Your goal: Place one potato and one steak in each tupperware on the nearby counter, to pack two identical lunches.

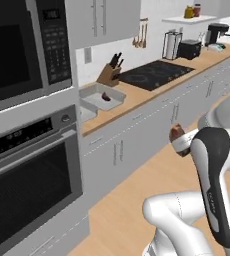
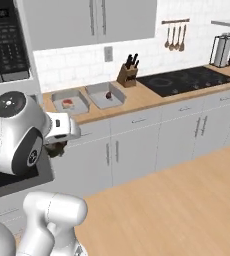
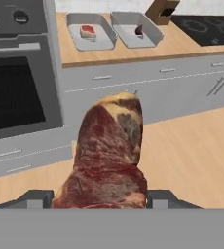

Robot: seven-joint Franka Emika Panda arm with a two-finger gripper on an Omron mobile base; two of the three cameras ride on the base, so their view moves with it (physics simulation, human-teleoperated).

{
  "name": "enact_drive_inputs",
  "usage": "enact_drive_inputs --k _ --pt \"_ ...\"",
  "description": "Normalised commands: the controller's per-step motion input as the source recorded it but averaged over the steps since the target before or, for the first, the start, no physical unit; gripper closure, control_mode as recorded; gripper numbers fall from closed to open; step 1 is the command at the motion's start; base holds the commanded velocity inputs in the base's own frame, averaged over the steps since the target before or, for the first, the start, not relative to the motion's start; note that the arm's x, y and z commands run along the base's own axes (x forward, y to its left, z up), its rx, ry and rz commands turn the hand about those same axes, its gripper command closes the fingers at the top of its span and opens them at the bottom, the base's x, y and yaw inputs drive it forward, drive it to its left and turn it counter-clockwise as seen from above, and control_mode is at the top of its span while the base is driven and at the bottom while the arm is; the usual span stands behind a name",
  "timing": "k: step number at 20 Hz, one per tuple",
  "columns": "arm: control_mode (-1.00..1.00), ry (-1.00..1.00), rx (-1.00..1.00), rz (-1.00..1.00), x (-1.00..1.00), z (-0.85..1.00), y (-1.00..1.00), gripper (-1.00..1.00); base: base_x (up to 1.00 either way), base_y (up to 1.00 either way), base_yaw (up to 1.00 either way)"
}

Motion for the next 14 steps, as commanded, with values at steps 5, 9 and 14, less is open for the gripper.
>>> enact_drive_inputs --k 5,9,14 --pt "1.00 0.00 0.00 0.00 0.00 0.00 0.00 1.00 1.00 -0.44 0.20" --pt "1.00 0.00 0.00 0.00 0.00 0.00 0.00 1.00 1.00 -0.61 0.40" --pt "1.00 0.00 0.00 0.00 0.00 0.00 0.00 1.00 0.83 -0.50 0.49"
